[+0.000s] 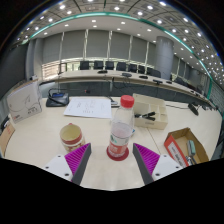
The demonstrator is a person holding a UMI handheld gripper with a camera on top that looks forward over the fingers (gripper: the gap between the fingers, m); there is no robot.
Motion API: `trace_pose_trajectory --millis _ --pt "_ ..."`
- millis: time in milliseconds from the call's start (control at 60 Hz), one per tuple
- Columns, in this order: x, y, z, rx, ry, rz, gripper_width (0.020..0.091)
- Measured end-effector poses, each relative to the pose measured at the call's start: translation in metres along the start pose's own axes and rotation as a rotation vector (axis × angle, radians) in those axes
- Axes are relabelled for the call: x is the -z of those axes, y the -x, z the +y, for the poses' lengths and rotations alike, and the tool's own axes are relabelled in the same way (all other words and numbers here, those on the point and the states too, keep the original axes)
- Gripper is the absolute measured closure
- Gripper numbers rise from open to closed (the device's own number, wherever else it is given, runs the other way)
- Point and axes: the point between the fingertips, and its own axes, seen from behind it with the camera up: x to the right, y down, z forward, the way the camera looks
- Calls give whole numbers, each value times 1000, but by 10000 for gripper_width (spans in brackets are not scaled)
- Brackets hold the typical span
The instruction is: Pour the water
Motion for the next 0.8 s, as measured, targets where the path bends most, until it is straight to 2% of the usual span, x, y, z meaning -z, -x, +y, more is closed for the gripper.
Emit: trace_pose_trajectory --millis 233,383,550,800 --pt "150 65 15 29 30 52 246" --pt "215 104 29 61 27 49 248" --pt "253 125 42 77 36 39 249" --pt "270 138 51 53 42 20 247"
